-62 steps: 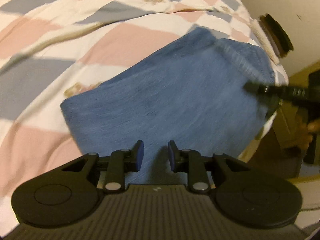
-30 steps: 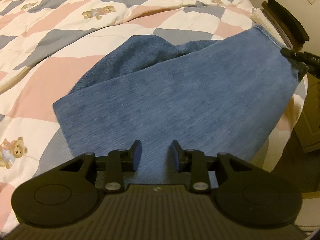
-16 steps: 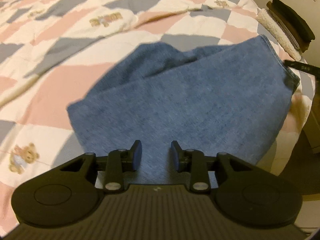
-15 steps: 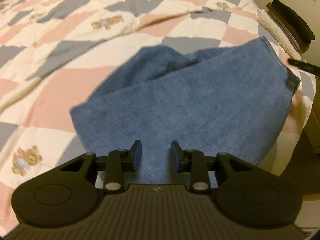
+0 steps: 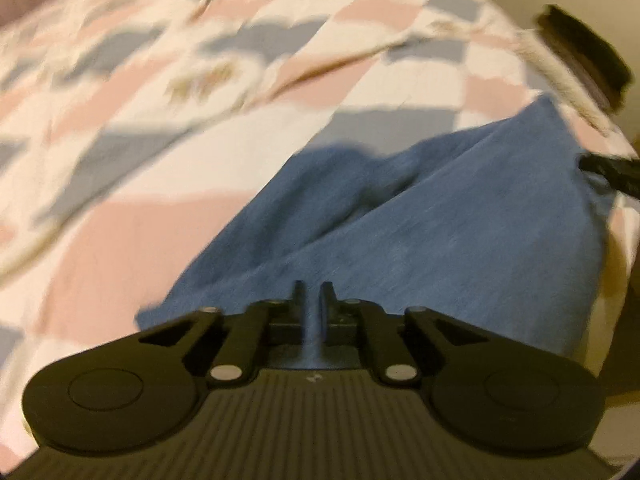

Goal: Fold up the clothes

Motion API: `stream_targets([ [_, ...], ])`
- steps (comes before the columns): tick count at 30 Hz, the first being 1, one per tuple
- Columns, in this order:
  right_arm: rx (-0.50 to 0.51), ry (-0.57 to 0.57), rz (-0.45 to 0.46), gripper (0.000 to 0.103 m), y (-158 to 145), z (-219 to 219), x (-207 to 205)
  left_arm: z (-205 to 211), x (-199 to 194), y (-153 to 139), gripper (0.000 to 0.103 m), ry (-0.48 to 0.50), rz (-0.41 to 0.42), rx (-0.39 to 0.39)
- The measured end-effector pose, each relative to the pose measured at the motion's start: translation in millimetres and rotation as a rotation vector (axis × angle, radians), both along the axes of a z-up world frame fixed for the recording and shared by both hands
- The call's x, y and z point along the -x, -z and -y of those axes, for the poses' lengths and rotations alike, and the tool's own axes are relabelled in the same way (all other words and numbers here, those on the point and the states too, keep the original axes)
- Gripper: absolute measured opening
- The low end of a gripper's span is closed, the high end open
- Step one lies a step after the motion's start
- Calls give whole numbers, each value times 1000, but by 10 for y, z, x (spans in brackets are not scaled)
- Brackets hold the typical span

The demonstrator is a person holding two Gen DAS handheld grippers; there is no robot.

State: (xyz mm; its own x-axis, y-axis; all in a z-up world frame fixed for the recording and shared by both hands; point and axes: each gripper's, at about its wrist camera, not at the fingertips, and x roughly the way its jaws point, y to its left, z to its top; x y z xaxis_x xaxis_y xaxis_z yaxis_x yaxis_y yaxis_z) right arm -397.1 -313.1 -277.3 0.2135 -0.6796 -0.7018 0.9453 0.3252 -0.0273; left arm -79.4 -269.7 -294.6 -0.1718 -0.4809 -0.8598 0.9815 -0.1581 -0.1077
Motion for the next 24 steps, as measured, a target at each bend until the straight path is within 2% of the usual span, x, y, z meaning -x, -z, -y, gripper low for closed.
stream_targets([
  [2, 25, -65, 26, 20, -24, 68, -137, 28, 156, -77, 8, 59, -46, 21],
  [4, 42, -122, -12, 19, 51, 216, -298, 109, 331, -51, 11, 117, -53, 35],
  [6, 43, -168, -62, 17, 175, 394, -423, 249, 439, 115, 11, 138, -36, 22],
  [8, 49, -189, -86, 5, 331, 537, -391, 390, 447, 308, 9, 131, -33, 1],
  [9, 41, -175, -98, 6, 396, 609, -340, 426, 405, 359, 3, 119, -51, -1],
  [10, 23, -133, -92, 14, 436, 682, -263, 448, 345, 388, 3, 105, -79, 1],
  [11, 0, -95, -39, 21, 465, 737, -153, 451, 273, 400, 3, 92, -110, 4],
  [12, -39, -49, 51, 15, 479, 797, 2, 424, 187, 387, 3, 79, -127, 11],
  [13, -57, -17, 87, 6, 463, 806, 89, 381, 101, 360, 3, 63, -119, 19],
  [14, -53, 8, 77, 0, 438, 786, 133, 334, 11, 319, 3, 43, -101, 25],
  [16, -46, 56, 82, 0, 334, 682, 241, 208, -210, 192, 3, -18, -72, 37],
  [18, -23, 105, 115, 13, 199, 461, 344, 54, -436, 62, 3, -73, -61, 46],
  [21, -1, 117, 138, 12, 109, 57, 368, -122, -557, 68, 6, -67, -16, 15],
  [23, -44, 128, 104, 12, 224, -117, 364, -209, -597, 133, 8, -52, 24, -17],
  [24, -77, 138, 77, 4, 313, -165, 367, -223, -594, 217, 8, -43, 48, -39],
])
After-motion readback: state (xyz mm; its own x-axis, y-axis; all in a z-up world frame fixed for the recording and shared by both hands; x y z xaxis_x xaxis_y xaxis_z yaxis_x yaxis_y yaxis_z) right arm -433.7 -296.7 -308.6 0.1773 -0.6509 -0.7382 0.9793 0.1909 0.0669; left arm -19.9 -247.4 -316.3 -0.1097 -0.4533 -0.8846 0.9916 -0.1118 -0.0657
